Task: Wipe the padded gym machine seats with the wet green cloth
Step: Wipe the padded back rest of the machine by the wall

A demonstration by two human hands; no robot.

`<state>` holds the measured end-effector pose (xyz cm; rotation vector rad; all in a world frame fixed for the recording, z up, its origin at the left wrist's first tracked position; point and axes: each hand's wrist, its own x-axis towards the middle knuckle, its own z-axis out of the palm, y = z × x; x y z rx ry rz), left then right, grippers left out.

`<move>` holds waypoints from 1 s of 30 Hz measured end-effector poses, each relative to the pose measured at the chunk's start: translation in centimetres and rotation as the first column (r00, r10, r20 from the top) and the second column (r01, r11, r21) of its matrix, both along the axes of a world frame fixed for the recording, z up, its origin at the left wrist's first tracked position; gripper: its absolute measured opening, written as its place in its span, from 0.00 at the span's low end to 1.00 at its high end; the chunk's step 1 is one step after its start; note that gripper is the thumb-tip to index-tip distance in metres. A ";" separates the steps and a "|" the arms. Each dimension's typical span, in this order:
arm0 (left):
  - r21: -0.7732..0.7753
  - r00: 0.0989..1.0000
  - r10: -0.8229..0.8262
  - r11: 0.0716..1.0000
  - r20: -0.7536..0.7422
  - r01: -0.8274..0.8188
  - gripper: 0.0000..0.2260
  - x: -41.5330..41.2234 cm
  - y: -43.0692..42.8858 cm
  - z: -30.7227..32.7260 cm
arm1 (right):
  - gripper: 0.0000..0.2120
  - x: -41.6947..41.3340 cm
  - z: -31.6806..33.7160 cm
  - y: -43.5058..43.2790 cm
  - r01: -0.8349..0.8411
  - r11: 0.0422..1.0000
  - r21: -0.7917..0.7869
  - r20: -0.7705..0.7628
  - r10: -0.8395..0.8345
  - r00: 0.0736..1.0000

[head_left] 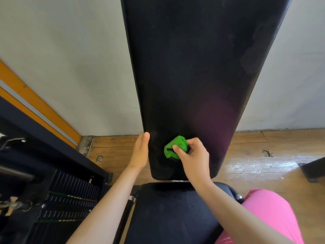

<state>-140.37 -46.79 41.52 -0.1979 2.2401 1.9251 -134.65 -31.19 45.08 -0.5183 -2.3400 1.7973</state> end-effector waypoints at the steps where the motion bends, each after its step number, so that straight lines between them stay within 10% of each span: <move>1: 0.009 1.000 -0.018 1.000 -0.012 0.018 0.36 -0.1 -0.2 0.5 | 0.09 -0.4 0.8 -0.4 -0.011 1.000 -0.006 -0.028 0.011 1.000; 8: -0.019 0.990 -0.069 0.998 -0.123 0.067 0.11 -2.1 -1.1 3.7 | 0.10 -0.6 0.4 -2.3 -0.066 0.992 0.105 -0.002 0.067 0.998; 13: -0.077 0.984 -0.143 0.988 -0.110 0.135 0.35 -3.2 -1.8 3.3 | 0.11 0.8 -3.2 -2.5 -0.133 0.956 0.262 0.196 0.082 0.977; 24: 0.029 0.978 -0.196 0.980 -0.069 0.199 0.26 -3.0 -2.4 3.6 | 0.11 -2.2 3.8 -3.8 -0.074 0.992 0.107 -0.179 0.092 0.980; 30: 0.026 0.974 -0.222 0.974 -0.040 0.224 0.31 -3.2 -3.1 3.9 | 0.11 -2.1 2.5 -5.2 -0.127 0.960 0.248 -0.118 0.160 0.980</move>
